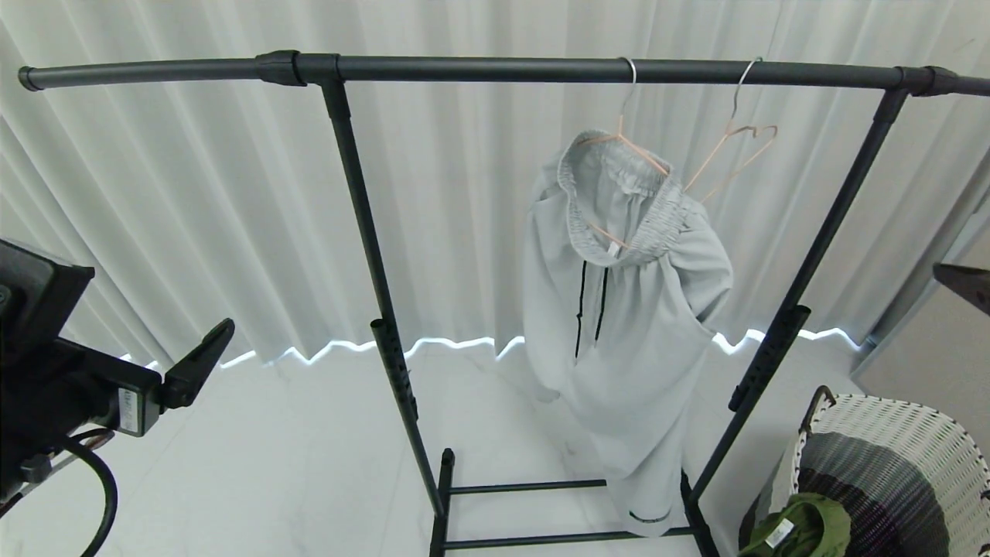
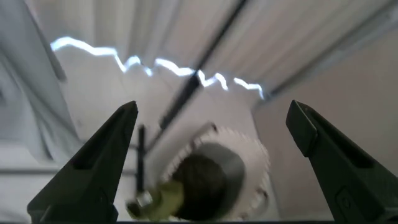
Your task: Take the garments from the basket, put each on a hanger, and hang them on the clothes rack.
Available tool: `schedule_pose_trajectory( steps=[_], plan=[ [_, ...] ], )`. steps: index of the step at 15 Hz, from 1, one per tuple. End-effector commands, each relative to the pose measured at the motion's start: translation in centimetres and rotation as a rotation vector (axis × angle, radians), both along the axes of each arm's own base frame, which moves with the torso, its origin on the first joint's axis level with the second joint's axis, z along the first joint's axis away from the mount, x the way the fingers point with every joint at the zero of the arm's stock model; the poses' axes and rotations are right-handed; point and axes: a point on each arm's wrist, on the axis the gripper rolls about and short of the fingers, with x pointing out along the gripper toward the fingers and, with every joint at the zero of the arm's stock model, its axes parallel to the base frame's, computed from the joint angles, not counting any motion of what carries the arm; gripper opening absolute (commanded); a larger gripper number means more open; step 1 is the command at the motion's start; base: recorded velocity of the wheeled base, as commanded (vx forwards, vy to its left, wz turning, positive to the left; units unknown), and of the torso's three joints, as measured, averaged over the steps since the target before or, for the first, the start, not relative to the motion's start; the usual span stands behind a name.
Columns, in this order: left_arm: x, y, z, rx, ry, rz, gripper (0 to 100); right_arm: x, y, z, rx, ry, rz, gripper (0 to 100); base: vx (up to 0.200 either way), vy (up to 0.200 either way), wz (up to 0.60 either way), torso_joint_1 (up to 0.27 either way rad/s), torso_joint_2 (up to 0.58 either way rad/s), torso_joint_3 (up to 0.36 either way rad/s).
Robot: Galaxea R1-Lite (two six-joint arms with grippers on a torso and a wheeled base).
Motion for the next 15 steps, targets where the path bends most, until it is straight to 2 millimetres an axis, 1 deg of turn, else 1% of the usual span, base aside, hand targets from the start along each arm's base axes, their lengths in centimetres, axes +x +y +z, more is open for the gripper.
schedule_pose_trajectory(
  steps=[1, 4, 6, 10, 14, 15],
  plan=[
    [-0.1, 0.2, 0.1, -0.002, -0.006, 0.015, 100, -2.9, -1.8, -1.1, -0.013, -0.022, -0.068, 100, -0.2, 0.0, 0.0, -0.012, 0.0, 0.017],
    [-0.1, 0.5, 0.1, 0.0, -0.006, 0.033, 100, -3.0, -1.9, -1.7, -0.018, -0.007, -0.082, 100, -0.2, 0.0, 0.0, -0.006, 0.0, 0.002],
    [-0.1, 0.8, -0.2, 0.0, 0.003, 0.056, 100, -3.0, -1.9, -1.7, -0.019, -0.007, -0.083, 100, -0.2, 0.0, 0.0, 0.002, 0.0, 0.005],
    [-1.0, 0.9, -0.4, -0.003, -0.012, 0.053, 100, -3.0, -1.9, -1.7, -0.022, -0.008, -0.082, 100, 0.0, 0.0, 0.0, 0.0, 0.0, 0.0],
    [-1.4, 1.0, -0.5, -0.003, -0.015, 0.053, 100, -3.0, -1.9, -1.8, -0.034, -0.005, -0.08, 100, 0.0, 0.0, 0.0, 0.0, 0.0, 0.0],
    [-1.4, 1.0, -0.5, -0.003, -0.015, 0.052, 100, -3.0, -1.9, -1.8, -0.035, -0.006, -0.078, 100, 0.0, -0.2, 0.0, 0.012, 0.0, 0.002]
  ],
)
